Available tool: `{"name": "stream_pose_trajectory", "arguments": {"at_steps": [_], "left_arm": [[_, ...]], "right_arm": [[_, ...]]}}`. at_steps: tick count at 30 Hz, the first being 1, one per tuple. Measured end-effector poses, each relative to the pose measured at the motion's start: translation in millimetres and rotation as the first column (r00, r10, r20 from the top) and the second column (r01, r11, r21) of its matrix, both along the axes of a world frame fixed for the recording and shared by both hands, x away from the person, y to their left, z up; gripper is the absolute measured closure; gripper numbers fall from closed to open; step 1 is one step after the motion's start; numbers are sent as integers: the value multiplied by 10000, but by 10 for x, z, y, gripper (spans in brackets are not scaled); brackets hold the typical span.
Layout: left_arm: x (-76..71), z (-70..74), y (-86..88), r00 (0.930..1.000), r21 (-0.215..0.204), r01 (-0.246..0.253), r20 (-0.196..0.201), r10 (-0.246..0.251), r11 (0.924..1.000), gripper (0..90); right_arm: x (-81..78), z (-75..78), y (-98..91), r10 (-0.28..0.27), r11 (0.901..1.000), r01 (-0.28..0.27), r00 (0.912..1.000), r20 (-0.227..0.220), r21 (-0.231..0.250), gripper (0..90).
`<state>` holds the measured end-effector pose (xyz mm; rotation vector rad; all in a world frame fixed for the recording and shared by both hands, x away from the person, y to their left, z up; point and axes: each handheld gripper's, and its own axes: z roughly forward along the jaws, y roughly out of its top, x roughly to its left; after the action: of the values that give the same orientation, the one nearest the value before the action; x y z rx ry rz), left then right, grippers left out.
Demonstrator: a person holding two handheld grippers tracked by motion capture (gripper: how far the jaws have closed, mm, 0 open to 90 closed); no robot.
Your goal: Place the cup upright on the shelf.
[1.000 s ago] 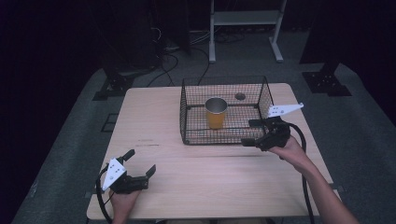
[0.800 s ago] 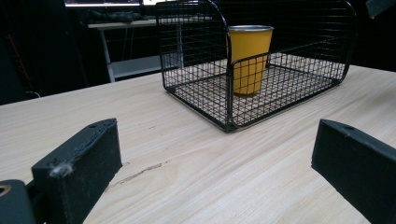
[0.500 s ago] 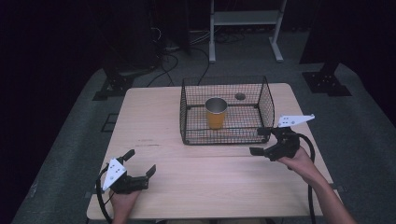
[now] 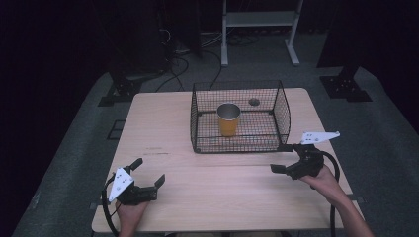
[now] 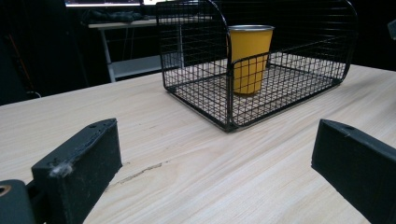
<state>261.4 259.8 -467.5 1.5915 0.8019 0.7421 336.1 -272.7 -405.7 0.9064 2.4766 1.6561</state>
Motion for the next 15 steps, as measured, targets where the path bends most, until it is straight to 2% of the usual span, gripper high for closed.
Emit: {"name": "stream_pose_trajectory", "arguments": {"at_steps": [4, 15], "left_arm": [[-2, 0, 0, 10000, 2, 2, -5, -2, 10000, 8], [-4, 0, 0, 10000, -14, -39, 8, 39, 10000, 8]], "right_arm": [[-35, -31, -30, -71, 10000, 71, 10000, 3, 3, 0], [-166, -133, -31, -131, 9991, 134, 9999, 72, -391, 0]]}}
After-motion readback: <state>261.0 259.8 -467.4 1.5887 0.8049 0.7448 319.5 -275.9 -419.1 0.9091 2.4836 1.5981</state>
